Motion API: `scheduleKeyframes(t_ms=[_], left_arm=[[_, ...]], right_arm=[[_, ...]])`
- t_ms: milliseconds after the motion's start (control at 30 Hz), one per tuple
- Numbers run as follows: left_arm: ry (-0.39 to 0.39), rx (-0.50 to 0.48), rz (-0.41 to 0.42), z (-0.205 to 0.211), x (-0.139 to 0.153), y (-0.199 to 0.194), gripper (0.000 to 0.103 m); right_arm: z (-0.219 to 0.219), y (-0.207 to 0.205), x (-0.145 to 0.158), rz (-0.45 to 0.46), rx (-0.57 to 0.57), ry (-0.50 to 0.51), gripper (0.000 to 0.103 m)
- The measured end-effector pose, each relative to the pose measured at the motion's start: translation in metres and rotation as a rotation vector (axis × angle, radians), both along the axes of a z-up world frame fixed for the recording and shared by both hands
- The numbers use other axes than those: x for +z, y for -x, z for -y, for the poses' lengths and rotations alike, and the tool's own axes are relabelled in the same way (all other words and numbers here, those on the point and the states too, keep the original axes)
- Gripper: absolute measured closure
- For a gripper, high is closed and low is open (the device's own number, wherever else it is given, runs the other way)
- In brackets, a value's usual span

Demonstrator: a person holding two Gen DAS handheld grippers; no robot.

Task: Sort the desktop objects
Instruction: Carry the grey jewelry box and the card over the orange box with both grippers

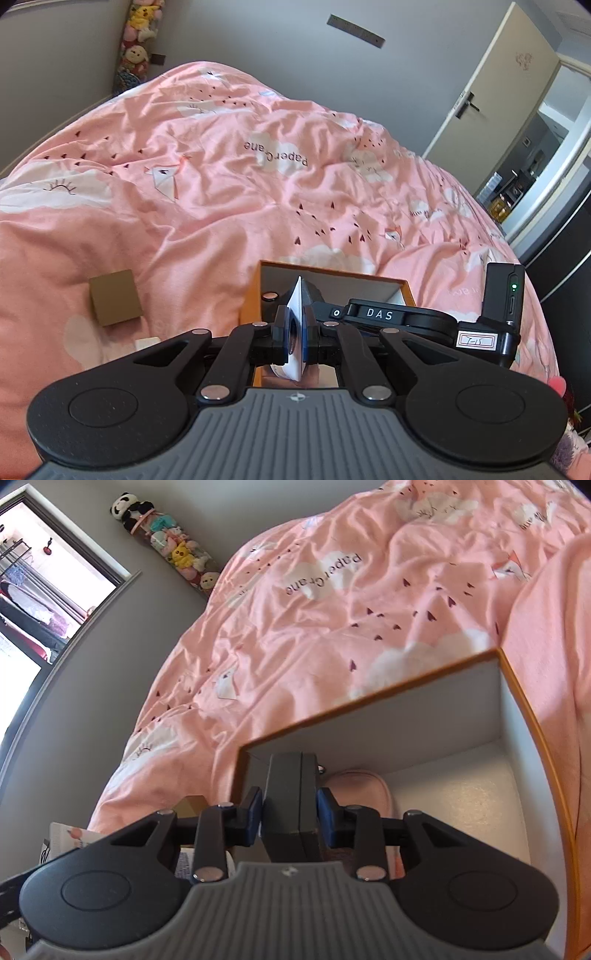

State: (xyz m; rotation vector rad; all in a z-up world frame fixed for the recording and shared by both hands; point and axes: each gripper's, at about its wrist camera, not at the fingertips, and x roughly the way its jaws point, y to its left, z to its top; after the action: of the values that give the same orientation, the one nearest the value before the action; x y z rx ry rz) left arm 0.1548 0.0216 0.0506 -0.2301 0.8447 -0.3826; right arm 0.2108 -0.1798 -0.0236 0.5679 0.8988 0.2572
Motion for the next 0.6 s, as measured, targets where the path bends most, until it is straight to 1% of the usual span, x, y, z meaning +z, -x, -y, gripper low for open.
scheduleKeyframes(t_ms=[133, 300, 467, 600], left_arm=[[-0.017, -0.045, -0.016, 0.015, -0.005, -0.006, 0.097], [-0.078, -0.091, -0.044, 0.033, -0.010, -0.009, 0.097], [-0.152, -0.097, -0.067, 0.043, -0.014, -0.010, 0.096], [-0.170, -0.088, -0.080, 0.046, -0.016, -0.012, 0.096]], right_arm=[[0.014, 0.004, -0.013, -0.053, -0.004, -0.003, 0.068], [0.025, 0.003, -0.027, -0.114, 0.007, 0.007, 0.067], [0.029, -0.008, -0.039, -0.154, 0.014, 0.001, 0.065], [0.030, -0.015, -0.046, -0.175, 0.018, -0.001, 0.063]])
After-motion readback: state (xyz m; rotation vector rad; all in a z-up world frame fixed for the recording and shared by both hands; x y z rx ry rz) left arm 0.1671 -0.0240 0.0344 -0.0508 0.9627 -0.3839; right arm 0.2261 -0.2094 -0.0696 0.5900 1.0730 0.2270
